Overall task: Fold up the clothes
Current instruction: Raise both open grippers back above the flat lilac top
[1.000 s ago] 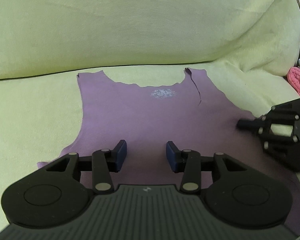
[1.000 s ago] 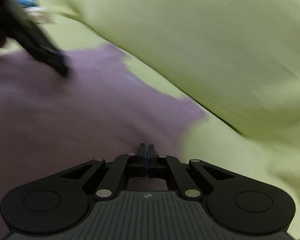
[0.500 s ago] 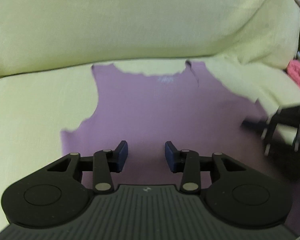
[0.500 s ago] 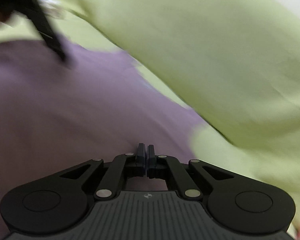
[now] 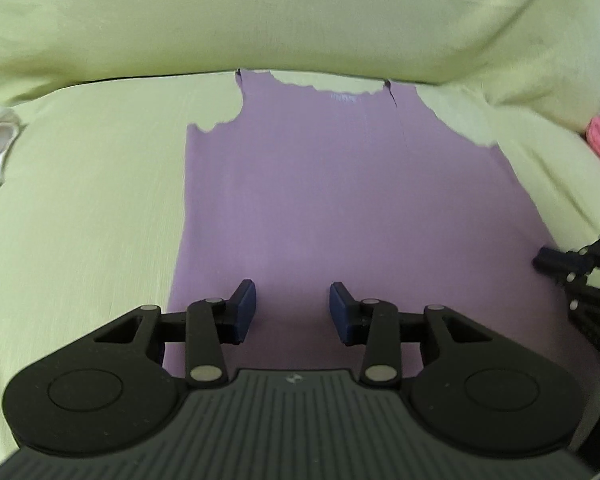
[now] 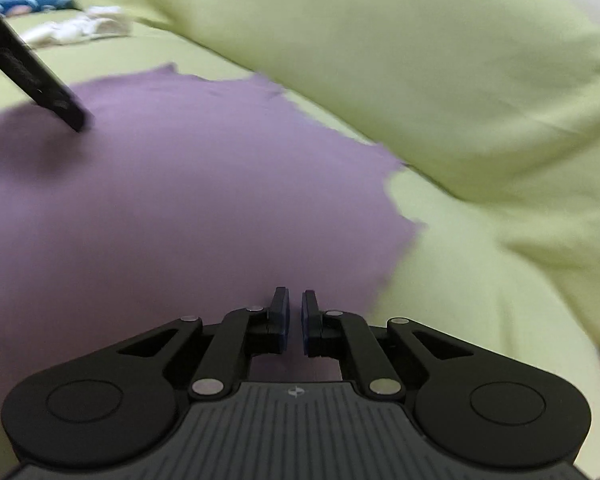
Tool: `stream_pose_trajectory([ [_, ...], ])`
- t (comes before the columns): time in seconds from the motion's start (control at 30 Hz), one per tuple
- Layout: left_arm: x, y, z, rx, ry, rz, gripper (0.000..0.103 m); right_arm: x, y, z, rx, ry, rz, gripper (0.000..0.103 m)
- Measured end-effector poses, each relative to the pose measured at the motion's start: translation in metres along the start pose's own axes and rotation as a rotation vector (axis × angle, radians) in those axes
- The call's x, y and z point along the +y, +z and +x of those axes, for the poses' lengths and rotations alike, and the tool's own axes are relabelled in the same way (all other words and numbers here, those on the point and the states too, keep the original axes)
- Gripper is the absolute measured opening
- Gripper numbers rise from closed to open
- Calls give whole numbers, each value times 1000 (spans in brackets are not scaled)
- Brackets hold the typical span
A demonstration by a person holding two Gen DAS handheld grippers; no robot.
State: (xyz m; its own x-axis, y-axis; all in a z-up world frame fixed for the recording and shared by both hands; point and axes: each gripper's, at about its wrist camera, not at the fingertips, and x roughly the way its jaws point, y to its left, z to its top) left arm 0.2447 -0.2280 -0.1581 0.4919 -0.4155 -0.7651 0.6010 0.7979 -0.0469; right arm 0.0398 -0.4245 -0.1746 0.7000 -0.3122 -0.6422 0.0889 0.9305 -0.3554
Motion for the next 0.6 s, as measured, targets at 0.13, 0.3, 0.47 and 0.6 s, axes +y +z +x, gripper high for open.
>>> stream_pose_trajectory([
  [0.13,-7,-28,-25,43,48,-2,35,-20,-13,-26,98,-58,153,12],
  [0.3,-18,-52,-45,121,65,-54,35,-13,-15,-58,88,21,237,13],
  [0.47,-39,-74,-56,156,112,-50,36,-4,-48,-74,173,33,357,23],
  [0.6,-49,-87,-77,178,93,-73,34,-13,-48,-100,239,15,448,24],
])
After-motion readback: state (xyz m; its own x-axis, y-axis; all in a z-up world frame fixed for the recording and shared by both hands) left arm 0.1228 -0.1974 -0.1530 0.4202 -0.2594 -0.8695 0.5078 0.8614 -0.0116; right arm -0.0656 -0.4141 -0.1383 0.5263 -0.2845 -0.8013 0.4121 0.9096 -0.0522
